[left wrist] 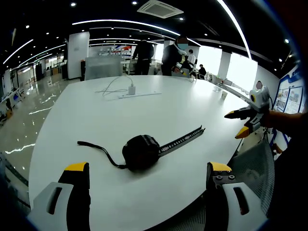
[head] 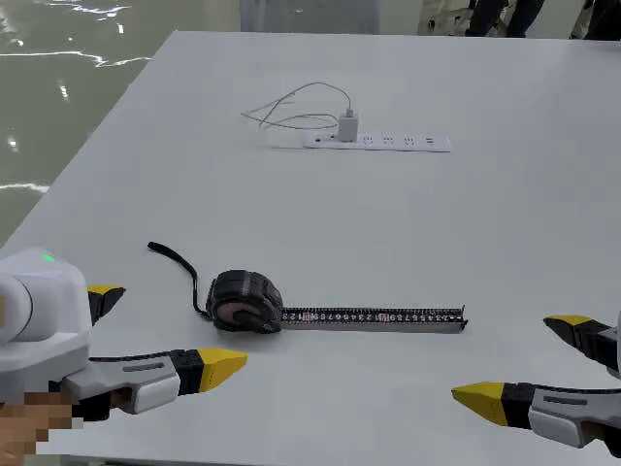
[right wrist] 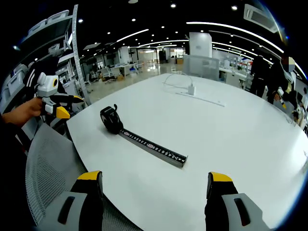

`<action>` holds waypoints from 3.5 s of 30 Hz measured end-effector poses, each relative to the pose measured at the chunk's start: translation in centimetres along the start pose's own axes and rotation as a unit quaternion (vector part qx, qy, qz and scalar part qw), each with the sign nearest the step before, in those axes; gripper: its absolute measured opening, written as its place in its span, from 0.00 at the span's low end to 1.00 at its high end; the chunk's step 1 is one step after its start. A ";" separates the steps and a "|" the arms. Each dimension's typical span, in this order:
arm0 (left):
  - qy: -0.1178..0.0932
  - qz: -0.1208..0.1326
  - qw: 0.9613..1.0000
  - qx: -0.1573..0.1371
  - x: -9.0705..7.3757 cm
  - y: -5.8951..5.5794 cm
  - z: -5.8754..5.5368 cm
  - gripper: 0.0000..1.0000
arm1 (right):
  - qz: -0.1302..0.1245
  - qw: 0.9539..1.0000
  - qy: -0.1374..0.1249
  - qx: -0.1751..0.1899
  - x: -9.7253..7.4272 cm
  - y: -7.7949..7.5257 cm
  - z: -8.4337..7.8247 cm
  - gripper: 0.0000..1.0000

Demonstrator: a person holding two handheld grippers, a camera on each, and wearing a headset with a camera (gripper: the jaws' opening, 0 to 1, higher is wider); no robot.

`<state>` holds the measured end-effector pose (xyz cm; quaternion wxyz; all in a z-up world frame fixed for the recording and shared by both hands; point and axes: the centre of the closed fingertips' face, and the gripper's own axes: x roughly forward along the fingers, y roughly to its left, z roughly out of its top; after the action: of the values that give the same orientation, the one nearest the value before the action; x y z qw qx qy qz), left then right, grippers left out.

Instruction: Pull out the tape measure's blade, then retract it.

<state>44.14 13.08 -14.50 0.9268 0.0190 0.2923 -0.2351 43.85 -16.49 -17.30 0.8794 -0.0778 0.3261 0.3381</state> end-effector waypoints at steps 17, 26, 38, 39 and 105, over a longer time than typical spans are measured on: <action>0.002 0.004 1.000 0.002 0.0 0.2 0.0 0.99 | 0.002 1.000 -0.001 -0.003 0.2 0.1 0.2 0.88; 0.005 0.005 1.000 0.002 0.1 0.2 -0.1 0.99 | 0.001 1.000 0.000 -0.001 0.2 0.0 0.1 0.88; -0.005 0.019 1.000 -0.003 0.5 0.2 0.3 0.99 | 0.003 1.000 0.002 0.002 0.3 0.0 -0.3 0.87; -0.006 0.022 1.000 -0.004 0.6 0.1 0.4 0.99 | 0.003 1.000 0.002 0.002 0.4 0.0 -0.3 0.87; -0.010 0.155 0.978 -0.136 12.2 2.3 -1.8 0.64 | 0.015 1.000 0.024 0.004 3.3 -2.0 -0.1 0.85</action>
<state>53.01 10.28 -22.97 0.9488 -0.0646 0.3057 -0.0467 46.90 -16.25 -19.59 0.8665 -0.0774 0.3496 0.3477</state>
